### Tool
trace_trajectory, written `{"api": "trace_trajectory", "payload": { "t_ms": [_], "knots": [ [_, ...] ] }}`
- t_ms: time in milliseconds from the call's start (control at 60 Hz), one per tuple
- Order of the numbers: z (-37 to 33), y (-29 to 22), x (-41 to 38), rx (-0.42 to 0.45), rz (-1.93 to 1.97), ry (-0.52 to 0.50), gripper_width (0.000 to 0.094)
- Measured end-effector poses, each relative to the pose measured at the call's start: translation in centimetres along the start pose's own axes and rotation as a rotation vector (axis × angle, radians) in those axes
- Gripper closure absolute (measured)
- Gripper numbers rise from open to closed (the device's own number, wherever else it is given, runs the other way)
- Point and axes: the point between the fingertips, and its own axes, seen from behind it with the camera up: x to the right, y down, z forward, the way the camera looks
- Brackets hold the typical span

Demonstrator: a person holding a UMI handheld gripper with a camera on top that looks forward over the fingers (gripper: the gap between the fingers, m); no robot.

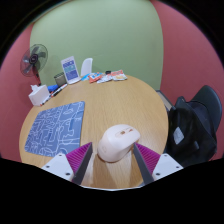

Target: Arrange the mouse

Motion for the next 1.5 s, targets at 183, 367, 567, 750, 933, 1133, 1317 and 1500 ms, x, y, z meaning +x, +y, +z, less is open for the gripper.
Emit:
{"api": "trace_trajectory", "payload": {
  "t_ms": [183,367,567,750,933,1133,1317,1500],
  "knots": [
    [2.7,-2.2,-0.9,0.003,-0.008,-0.036,0.0108],
    [4.8,-3.3,0.1,0.015,-0.103,0.046,0.0379],
    [5.1,-3.8,-0.1,0.031,-0.11,0.039,0.0492],
    [3.9,-6.2,1.8,0.048,-0.085,0.097,0.0534],
    [-1.3,-19.1,0.5,0.267,-0.043,0.139,0.0533],
    [-3.5,-24.9,-14.4,0.38,-0.119,-0.043,0.0536],
    [4.4,-12.2,-24.2,0.133,-0.169,-0.149,0.0537],
    [8.8,-5.0,-25.3,0.013,-0.168,-0.108,0.0459]
  ]
}}
